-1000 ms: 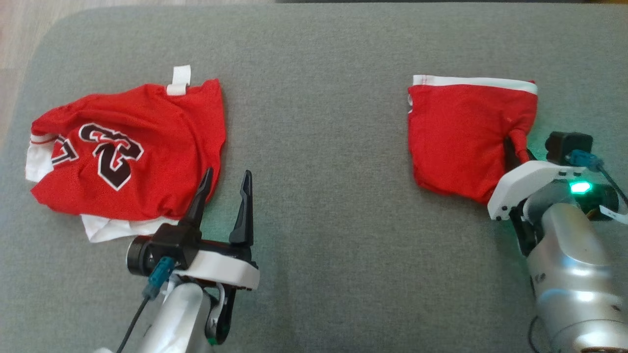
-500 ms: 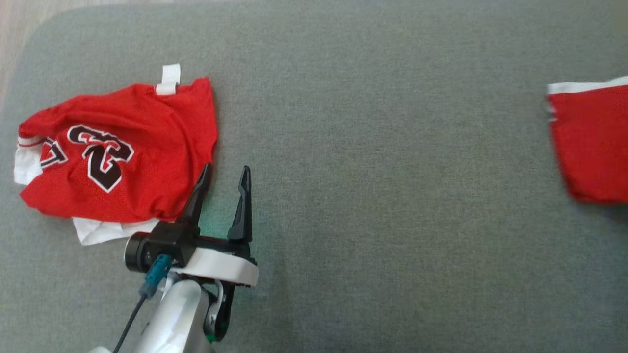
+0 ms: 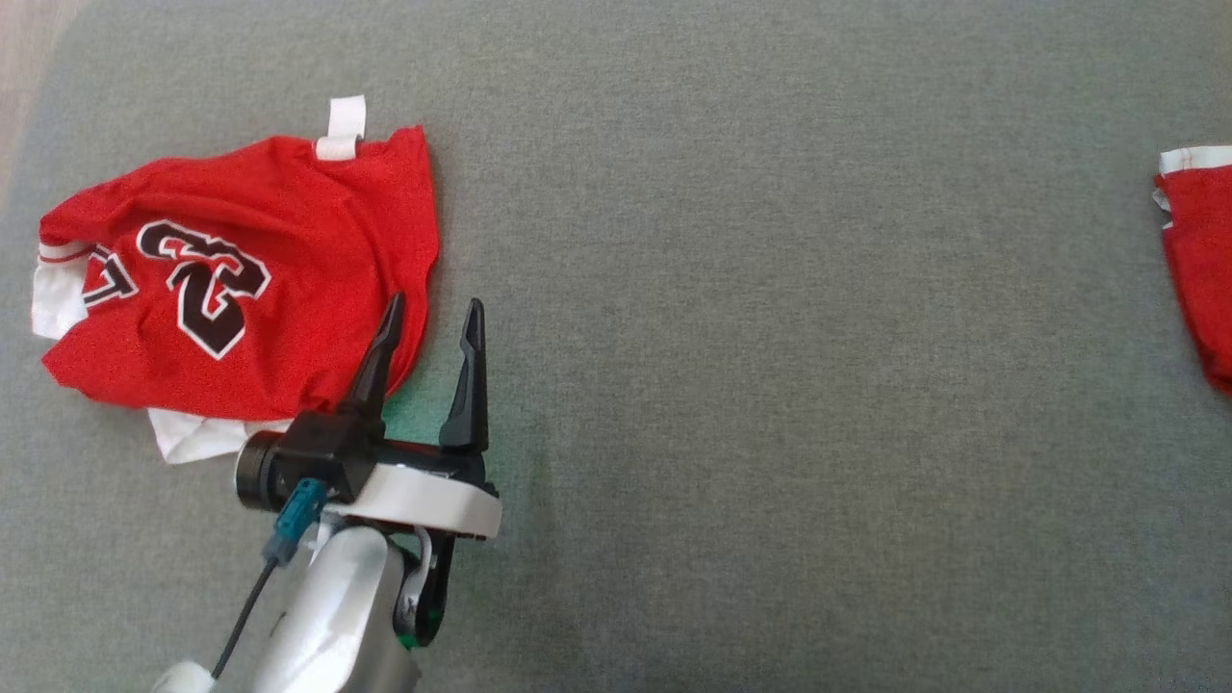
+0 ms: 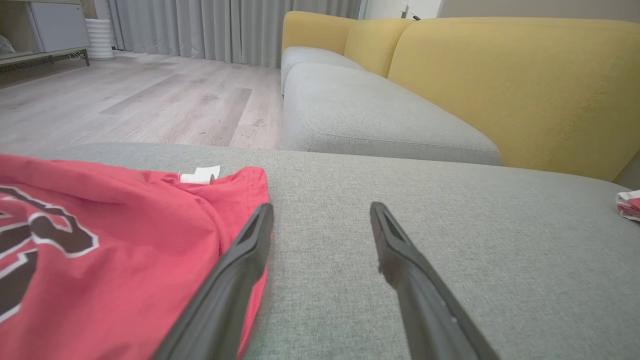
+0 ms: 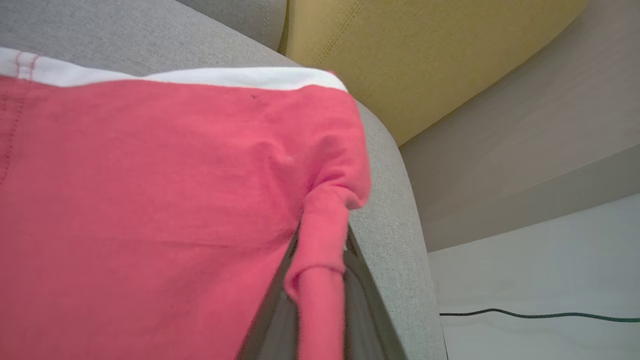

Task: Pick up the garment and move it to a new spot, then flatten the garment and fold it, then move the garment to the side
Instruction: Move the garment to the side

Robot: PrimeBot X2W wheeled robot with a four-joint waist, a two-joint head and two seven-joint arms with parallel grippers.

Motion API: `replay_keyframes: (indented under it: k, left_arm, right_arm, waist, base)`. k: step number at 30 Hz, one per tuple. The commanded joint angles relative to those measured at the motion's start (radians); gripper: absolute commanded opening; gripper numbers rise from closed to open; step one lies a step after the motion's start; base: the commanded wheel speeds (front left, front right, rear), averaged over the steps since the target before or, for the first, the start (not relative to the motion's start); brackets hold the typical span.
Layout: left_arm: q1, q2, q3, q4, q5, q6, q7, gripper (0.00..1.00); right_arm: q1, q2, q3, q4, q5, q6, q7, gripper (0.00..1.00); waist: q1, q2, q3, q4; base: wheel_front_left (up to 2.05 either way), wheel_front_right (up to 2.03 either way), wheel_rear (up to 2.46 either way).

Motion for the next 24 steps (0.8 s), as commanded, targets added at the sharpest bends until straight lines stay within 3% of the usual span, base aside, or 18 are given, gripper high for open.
replay_keyframes:
  k: [1, 2, 3, 4, 13, 24]
  left_arm:
    - [-0.023, 0.006, 0.032, -0.023, 0.001, 0.001, -0.008, 1.0]
    - [-0.023, 0.006, 0.032, -0.022, 0.002, 0.001, -0.008, 1.0]
    - [-0.022, 0.006, 0.033, -0.021, 0.003, 0.001, -0.008, 1.0]
    - [-0.02, 0.006, 0.033, -0.02, 0.003, 0.001, -0.008, 1.0]
    - [0.018, 0.006, 0.042, -0.024, 0.001, 0.006, -0.008, 1.0]
    - [0.081, 0.006, 0.076, -0.039, 0.011, 0.014, -0.008, 1.0]
  right_arm:
    - [0.004, -0.019, -0.008, -0.034, -0.008, -0.002, 0.001, 0.0]
    - [0.005, -0.011, -0.016, -0.035, -0.01, -0.002, 0.001, 0.19]
    - [0.006, -0.003, -0.027, -0.039, -0.011, -0.002, -0.001, 0.95]
    - [0.006, 0.005, -0.038, -0.044, -0.012, -0.002, -0.004, 1.0]
    - [-0.003, 0.118, -0.047, -0.104, 0.004, -0.002, -0.077, 1.0]
    - [0.019, 0.384, 0.062, -0.353, 0.22, -0.002, -0.176, 1.0]
  waist:
    - [-0.0001, 0.0, -0.006, -0.003]
    - [-0.0001, 0.0, -0.011, -0.005]
    - [-0.0001, 0.0, -0.017, -0.008]
    - [-0.0001, 0.0, -0.025, -0.01]
    - [-0.0001, 0.0, -0.147, -0.042]
    - [-0.0001, 0.0, -0.282, -0.061]
  base:
    - [0.0, 0.0, 0.0]
    - [0.0, 0.0, 0.0]
    - [0.0, 0.0, 0.0]
    - [0.0, 0.0, 0.0]
    - [0.0, 0.0, 0.0]
    - [0.0, 0.0, 0.0]
